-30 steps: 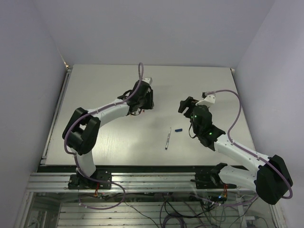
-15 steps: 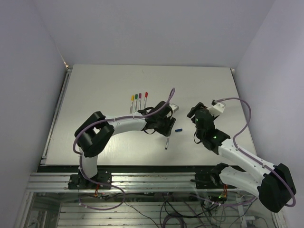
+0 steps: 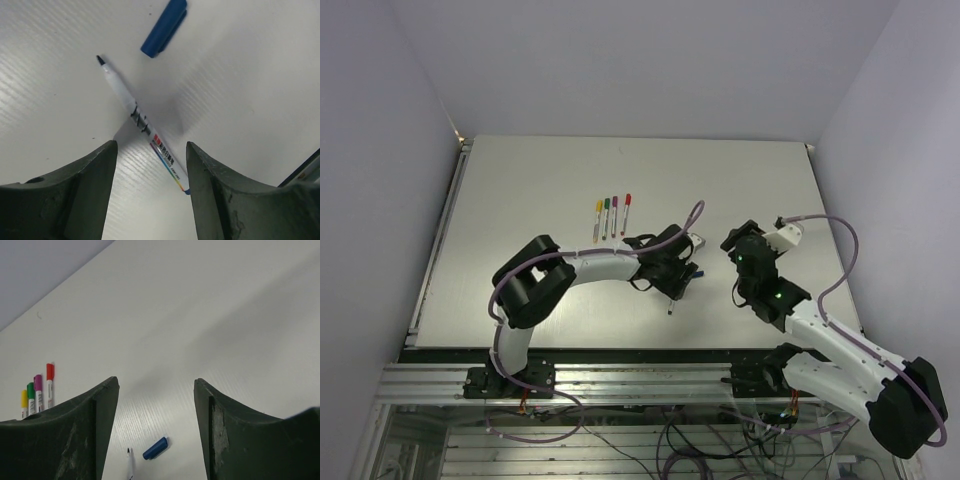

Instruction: Insert the pens into the pen caps

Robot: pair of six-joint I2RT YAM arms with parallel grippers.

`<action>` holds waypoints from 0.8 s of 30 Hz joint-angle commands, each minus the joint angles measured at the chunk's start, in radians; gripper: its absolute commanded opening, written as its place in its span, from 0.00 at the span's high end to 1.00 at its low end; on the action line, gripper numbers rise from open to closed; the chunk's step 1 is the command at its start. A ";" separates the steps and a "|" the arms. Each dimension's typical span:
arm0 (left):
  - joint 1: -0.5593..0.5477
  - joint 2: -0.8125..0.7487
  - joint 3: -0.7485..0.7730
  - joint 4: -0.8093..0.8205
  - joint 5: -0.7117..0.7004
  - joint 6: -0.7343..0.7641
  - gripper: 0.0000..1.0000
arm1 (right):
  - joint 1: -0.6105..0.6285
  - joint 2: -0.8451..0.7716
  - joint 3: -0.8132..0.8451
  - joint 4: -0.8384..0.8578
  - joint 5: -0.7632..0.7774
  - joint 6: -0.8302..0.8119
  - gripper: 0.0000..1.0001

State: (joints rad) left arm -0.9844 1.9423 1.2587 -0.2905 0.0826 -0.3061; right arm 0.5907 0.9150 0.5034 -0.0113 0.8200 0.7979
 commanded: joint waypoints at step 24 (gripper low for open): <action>-0.082 0.068 -0.117 -0.161 -0.354 -0.073 0.93 | -0.003 -0.119 -0.052 -0.208 -0.051 0.062 0.48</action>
State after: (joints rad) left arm -1.0710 1.9499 1.2247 -0.2810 -0.2420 -0.3618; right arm 0.5900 0.7799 0.4583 -0.1856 0.8127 0.9051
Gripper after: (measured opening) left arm 0.098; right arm 0.548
